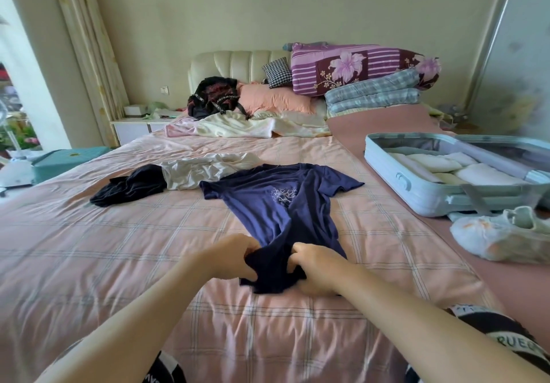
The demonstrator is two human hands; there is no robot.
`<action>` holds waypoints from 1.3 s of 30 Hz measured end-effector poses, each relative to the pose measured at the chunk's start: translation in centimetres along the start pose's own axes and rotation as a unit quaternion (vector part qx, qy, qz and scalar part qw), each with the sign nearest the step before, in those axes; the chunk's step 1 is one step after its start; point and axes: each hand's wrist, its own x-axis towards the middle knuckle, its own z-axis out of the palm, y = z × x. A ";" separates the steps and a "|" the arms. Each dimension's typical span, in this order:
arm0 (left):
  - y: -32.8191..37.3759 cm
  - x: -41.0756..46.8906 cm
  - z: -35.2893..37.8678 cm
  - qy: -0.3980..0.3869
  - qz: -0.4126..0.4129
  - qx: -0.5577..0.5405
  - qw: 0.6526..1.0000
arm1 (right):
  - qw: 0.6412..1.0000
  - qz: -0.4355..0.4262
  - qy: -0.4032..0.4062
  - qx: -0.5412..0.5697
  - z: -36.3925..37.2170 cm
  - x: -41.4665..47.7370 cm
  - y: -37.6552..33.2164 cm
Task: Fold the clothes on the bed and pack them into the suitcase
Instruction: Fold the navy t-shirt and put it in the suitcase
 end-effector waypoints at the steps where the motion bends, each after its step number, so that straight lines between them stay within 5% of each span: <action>1: -0.3 -0.1 0.0 0.037 -0.002 -0.030 0.999 | 1.000 -0.002 0.009 -0.004 -0.2 0.0 0.0; 6: -1.1 -1.3 -2.1 0.200 0.027 -0.150 0.968 | 0.991 0.055 0.009 -0.121 -2.4 -0.9 1.7; 9: -0.3 -2.2 -2.3 0.044 0.048 -0.146 0.987 | 0.952 0.153 -0.053 -0.260 -3.5 -1.7 2.8; 12: 1.4 -1.6 -0.4 -0.117 0.076 0.007 0.990 | 0.929 0.202 -0.099 -0.293 -3.3 -1.8 3.0; 17: 2.4 0.6 2.0 -0.135 0.066 0.150 0.977 | 0.999 0.029 0.028 -0.014 -0.6 -1.2 0.5; 20: 1.6 0.6 2.6 -0.150 0.046 0.248 0.956 | 0.996 -0.024 -0.037 -0.071 1.0 -0.9 -0.6; 27: 1.2 -1.5 -0.3 -0.016 0.052 0.178 0.983 | 0.999 -0.025 -0.022 -0.020 0.7 -0.3 0.1; 34: -4.1 -4.5 -4.3 -0.122 -0.206 0.336 0.911 | 0.992 -0.028 -0.009 0.126 0.2 1.5 -3.0; 39: -4.0 -3.3 -3.2 -0.161 -0.225 0.291 0.916 | 0.961 -0.014 -0.092 0.262 -0.2 0.9 -4.1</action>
